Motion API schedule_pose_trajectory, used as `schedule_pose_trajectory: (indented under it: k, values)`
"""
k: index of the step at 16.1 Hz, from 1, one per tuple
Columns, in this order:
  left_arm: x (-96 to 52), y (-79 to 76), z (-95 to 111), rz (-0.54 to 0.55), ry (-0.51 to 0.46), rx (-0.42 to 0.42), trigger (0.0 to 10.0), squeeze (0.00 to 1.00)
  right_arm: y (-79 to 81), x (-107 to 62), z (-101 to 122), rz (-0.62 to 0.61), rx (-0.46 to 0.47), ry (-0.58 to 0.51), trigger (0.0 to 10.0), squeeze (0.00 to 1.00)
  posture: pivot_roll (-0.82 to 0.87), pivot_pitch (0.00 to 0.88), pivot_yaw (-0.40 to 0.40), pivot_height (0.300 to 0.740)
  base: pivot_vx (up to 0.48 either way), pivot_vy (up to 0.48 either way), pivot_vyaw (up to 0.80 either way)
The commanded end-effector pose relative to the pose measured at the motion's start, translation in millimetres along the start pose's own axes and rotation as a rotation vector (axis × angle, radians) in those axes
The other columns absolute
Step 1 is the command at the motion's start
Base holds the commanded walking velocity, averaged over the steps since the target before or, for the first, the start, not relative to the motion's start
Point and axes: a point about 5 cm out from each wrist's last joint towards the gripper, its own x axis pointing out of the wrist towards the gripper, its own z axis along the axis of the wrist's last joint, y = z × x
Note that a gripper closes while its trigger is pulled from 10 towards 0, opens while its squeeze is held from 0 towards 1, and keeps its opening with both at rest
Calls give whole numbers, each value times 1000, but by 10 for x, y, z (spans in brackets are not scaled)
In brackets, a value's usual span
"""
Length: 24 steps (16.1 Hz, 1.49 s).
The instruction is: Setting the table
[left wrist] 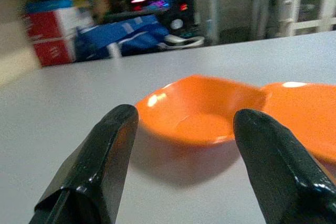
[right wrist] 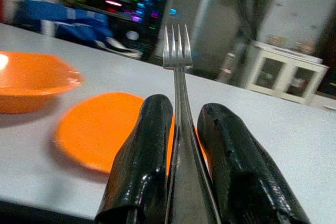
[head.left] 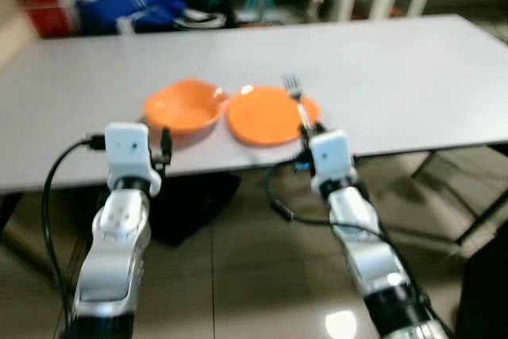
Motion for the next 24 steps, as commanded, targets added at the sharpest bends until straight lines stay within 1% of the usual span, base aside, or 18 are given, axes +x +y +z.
schedule_pose_trajectory:
  k: [1, 5, 9, 12, 14, 15, 17, 18, 19, 20, 21, 22, 24]
  values:
    - [20, -93, 56, -37, -17, -7, 10000, 0, -124, -4, -23, -36, -14, 11, 10000, 0, -57, 0, 57, 740, 480, 0, 0]
    - [7, -108, 47, -59, -12, 3, 10000, 0, -129, 19, -1, -42, -4, 5, 10000, 0, -57, 0, 59, 740, 480, 0, 0]
    - [12, -96, 53, -46, -13, -11, 10000, 0, -120, 43, 8, -41, 1, 4, 10000, 0, -52, 0, 60, 740, 480, 0, 0]
    - [18, -73, 57, -22, -7, -18, 10000, 0, -136, 155, 130, -36, 36, -29, 10000, 0, -50, 0, 62, 740, 0, 0, 0]
    - [20, -67, 62, -21, -12, -18, 10000, 0, -150, 292, 273, -16, 83, -61, 10000, 0, -51, 0, 63, 740, 0, 0, 0]
    - [20, -68, 60, -22, -12, -19, 10000, 0, -151, 328, 315, -11, 95, -71, 10000, 0, -49, 0, 61, 740, 0, 0, 0]
    - [22, -72, 63, -25, -12, -21, 10000, 0, -156, 452, 398, 0, 154, -73, 10000, 0, -48, 0, 61, 740, 0, 0, 0]
    - [21, -78, 61, -27, -11, -23, 10000, 0, -132, 521, 425, 14, 175, -67, 10000, 0, -49, 0, 62, 740, 0, 0, 0]
    - [18, -91, 61, -32, -10, -22, 10000, 0, -129, 605, 423, 10, 214, -37, 10000, 0, -47, 0, 61, 740, 0, 0, 0]
    - [18, -91, 61, -32, -10, -22, 10000, 0, -129, 628, 414, 9, 232, -24, 10000, 0, -45, 0, 61, 740, 0, 0, 0]
    - [18, -91, 60, -32, -9, -22, 10000, 0, -143, 687, 360, -8, 262, 25, 10000, 0, -38, 0, 58, 740, 0, 0, 0]
    - [19, -89, 61, -32, -9, -21, 10000, 0, -154, 704, 330, -16, 273, 47, 10000, 0, -35, 0, 57, 740, 0, 0, 0]
    - [5, -77, 49, -32, -2, -23, 10000, 0, -170, 707, 165, -41, 270, 131, 10000, 0, -35, 0, 59, 740, 0, 0, 0]
